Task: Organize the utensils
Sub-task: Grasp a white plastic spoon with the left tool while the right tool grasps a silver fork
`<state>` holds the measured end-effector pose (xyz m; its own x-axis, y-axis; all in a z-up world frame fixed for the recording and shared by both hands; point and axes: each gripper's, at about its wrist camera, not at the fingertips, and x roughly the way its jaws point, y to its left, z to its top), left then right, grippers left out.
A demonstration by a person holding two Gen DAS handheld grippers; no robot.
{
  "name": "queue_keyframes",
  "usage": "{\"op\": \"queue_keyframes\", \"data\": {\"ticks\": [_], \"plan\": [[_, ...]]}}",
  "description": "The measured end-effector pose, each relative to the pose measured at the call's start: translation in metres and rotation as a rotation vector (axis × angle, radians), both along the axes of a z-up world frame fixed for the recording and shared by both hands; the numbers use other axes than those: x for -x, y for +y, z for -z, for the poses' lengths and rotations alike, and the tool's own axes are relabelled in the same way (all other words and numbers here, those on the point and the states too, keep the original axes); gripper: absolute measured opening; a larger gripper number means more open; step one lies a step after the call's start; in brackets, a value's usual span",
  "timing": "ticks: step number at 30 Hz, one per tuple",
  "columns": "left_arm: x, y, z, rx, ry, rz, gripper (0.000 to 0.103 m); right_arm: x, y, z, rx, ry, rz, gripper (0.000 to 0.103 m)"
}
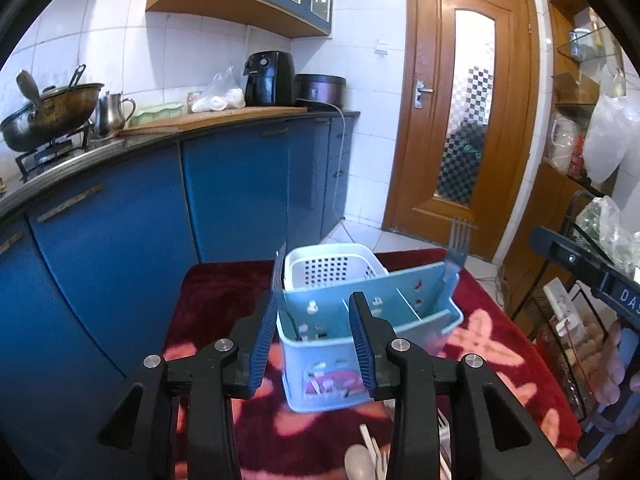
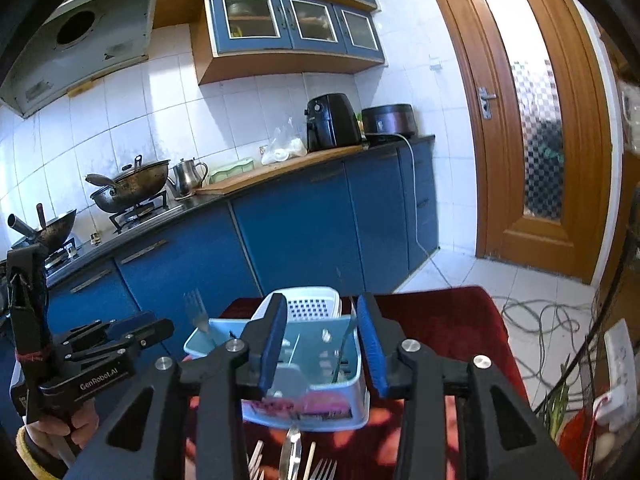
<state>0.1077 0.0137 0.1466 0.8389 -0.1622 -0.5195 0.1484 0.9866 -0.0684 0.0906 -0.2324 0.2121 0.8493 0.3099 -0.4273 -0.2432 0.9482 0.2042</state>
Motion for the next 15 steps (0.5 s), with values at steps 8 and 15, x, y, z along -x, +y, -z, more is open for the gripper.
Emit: {"op": "queue_keyframes", "data": {"ticks": [8, 15], "plan": [[0.027, -0.002, 0.013, -0.021, 0.039, 0.022, 0.038, 0.021, 0.002, 0.026, 0.032, 0.088, 0.001, 0.042], [0.042, -0.006, 0.040, -0.017, 0.116, 0.035, 0.038, 0.032, 0.006, 0.075, 0.077, 0.215, -0.016, 0.046]]}}
